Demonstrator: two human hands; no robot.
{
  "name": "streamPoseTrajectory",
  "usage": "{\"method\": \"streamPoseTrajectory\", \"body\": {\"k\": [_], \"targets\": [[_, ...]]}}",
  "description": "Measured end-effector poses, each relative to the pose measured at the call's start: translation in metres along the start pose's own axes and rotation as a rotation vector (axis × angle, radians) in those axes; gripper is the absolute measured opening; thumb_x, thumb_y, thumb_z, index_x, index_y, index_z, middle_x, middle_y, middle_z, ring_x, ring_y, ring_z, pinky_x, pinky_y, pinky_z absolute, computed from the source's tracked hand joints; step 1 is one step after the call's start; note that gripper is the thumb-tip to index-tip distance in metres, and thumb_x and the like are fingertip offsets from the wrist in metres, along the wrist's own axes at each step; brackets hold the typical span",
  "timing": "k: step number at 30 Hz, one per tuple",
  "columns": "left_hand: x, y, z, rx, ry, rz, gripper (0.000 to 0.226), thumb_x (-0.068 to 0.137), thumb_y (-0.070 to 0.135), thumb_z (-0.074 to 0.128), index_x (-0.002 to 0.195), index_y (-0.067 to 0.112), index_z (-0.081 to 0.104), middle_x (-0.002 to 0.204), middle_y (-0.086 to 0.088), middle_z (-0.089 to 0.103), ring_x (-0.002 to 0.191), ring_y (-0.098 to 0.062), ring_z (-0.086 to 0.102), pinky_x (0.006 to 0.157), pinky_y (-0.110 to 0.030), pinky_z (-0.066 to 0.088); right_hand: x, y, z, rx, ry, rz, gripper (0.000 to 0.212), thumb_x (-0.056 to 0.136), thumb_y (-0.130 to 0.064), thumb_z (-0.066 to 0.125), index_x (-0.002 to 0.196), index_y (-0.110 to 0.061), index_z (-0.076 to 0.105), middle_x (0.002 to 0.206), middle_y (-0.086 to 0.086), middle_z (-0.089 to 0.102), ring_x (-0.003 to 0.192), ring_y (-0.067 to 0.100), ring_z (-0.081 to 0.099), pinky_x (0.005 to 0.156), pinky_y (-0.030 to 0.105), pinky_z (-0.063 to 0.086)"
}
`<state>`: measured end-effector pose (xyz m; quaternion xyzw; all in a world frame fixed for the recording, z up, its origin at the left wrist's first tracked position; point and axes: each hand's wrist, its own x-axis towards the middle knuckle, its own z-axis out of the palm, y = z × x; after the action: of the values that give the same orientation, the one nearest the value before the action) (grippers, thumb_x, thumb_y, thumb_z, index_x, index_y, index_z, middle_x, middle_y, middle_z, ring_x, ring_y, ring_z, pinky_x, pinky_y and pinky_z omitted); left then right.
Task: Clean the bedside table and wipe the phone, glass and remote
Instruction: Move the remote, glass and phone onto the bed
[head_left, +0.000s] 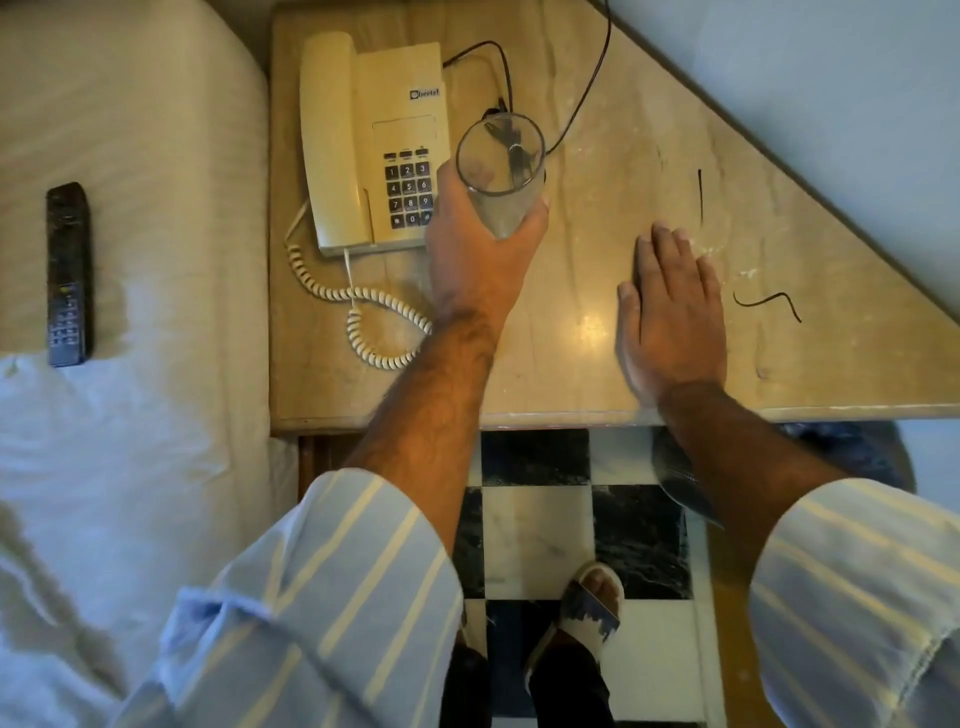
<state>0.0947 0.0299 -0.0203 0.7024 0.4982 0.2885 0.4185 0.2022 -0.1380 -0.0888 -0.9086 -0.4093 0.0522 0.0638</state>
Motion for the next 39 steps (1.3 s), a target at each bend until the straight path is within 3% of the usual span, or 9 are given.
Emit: {"method": "streamPoseTrajectory", "body": {"k": [3, 8, 13, 21, 25, 28, 32, 36, 39], "targets": [[-0.015, 0.0, -0.022, -0.028, 0.063, 0.005, 0.062, 0.078, 0.037, 0.087, 0.124, 0.012, 0.056, 0.12, 0.0, 0.065, 0.11, -0.012, 0.064, 0.095, -0.022, 0.056, -0.001, -0.001, -0.001, 0.012, 0.012, -0.004, 0.059, 0.115, -0.035, 0.028, 0.168, -0.011, 0.022, 0.178, 0.008, 0.018, 0.166, 0.024, 0.013, 0.134, 0.047, 0.013], [-0.015, -0.028, -0.092, 0.113, 0.218, 0.051, 0.062, 0.079, 0.05, 0.085, 0.121, 0.013, 0.059, 0.115, 0.001, 0.068, 0.101, -0.005, 0.066, 0.082, -0.019, 0.058, -0.002, -0.003, -0.003, 0.038, 0.012, -0.008, 0.058, 0.115, -0.035, 0.029, 0.168, -0.011, 0.022, 0.178, 0.009, 0.018, 0.165, 0.024, 0.013, 0.134, 0.048, 0.013], [0.013, -0.07, -0.189, 0.447, 0.411, -0.104, 0.082, 0.072, 0.071, 0.076, 0.138, 0.024, 0.06, 0.115, -0.001, 0.065, 0.096, -0.011, 0.059, 0.077, -0.021, 0.048, -0.003, -0.004, -0.006, 0.056, 0.037, -0.02, 0.059, 0.114, -0.036, 0.028, 0.167, -0.009, 0.027, 0.176, 0.011, 0.023, 0.164, 0.027, 0.018, 0.133, 0.05, 0.014], [0.05, -0.121, -0.27, 0.769, 0.338, -0.23, 0.088, 0.074, 0.073, 0.07, 0.142, 0.02, 0.054, 0.134, -0.015, 0.062, 0.126, -0.037, 0.056, 0.103, -0.051, 0.05, -0.004, -0.004, -0.005, 0.068, 0.034, -0.025, 0.057, 0.115, -0.032, 0.033, 0.167, -0.01, 0.026, 0.177, 0.01, 0.021, 0.164, 0.026, 0.016, 0.133, 0.051, 0.013], [0.043, -0.124, -0.26, 0.884, 0.386, -0.259, 0.102, 0.082, 0.073, 0.065, 0.16, 0.016, 0.031, 0.166, -0.018, 0.032, 0.155, -0.044, 0.025, 0.123, -0.065, 0.021, -0.003, -0.002, -0.003, 0.08, 0.034, -0.026, 0.057, 0.115, -0.034, 0.032, 0.167, -0.011, 0.025, 0.177, 0.009, 0.021, 0.165, 0.025, 0.015, 0.134, 0.049, 0.012], [0.02, -0.108, -0.231, 0.86, 0.323, -0.043, 0.103, 0.091, 0.071, 0.056, 0.165, 0.008, 0.021, 0.173, -0.018, 0.017, 0.161, -0.039, 0.013, 0.128, -0.057, 0.009, -0.004, -0.002, -0.003, 0.093, 0.009, -0.014, 0.058, 0.115, -0.034, 0.032, 0.167, -0.01, 0.025, 0.177, 0.01, 0.02, 0.165, 0.025, 0.014, 0.134, 0.049, 0.011], [-0.005, -0.089, -0.182, 0.624, 0.098, 0.183, 0.086, 0.098, 0.057, 0.06, 0.16, 0.004, 0.032, 0.168, -0.018, 0.029, 0.157, -0.032, 0.023, 0.129, -0.042, 0.023, 0.004, -0.021, -0.017, 0.234, 0.052, -0.087, 0.065, 0.112, -0.04, 0.034, 0.167, -0.006, 0.025, 0.176, 0.013, 0.021, 0.164, 0.027, 0.017, 0.133, 0.052, 0.012], [0.038, -0.077, -0.151, 0.418, -0.064, -0.058, 0.094, 0.093, 0.067, 0.058, 0.163, 0.012, 0.028, 0.168, -0.009, 0.034, 0.154, -0.023, 0.032, 0.123, -0.032, 0.029, 0.034, -0.092, -0.034, 0.615, 0.081, -0.154, 0.061, 0.113, -0.039, 0.041, 0.165, -0.008, 0.033, 0.171, 0.012, 0.035, 0.16, 0.024, 0.031, 0.131, 0.041, 0.026], [0.083, -0.076, -0.132, 0.236, -0.087, -0.274, 0.089, 0.095, 0.073, 0.047, 0.163, 0.018, 0.032, 0.166, -0.006, 0.04, 0.151, -0.023, 0.041, 0.121, -0.035, 0.034, 0.071, -0.154, -0.039, 1.002, -0.086, 0.046, 0.067, 0.111, -0.046, 0.047, 0.166, -0.01, 0.033, 0.171, 0.008, 0.038, 0.158, 0.018, 0.035, 0.13, 0.038, 0.03]]}}
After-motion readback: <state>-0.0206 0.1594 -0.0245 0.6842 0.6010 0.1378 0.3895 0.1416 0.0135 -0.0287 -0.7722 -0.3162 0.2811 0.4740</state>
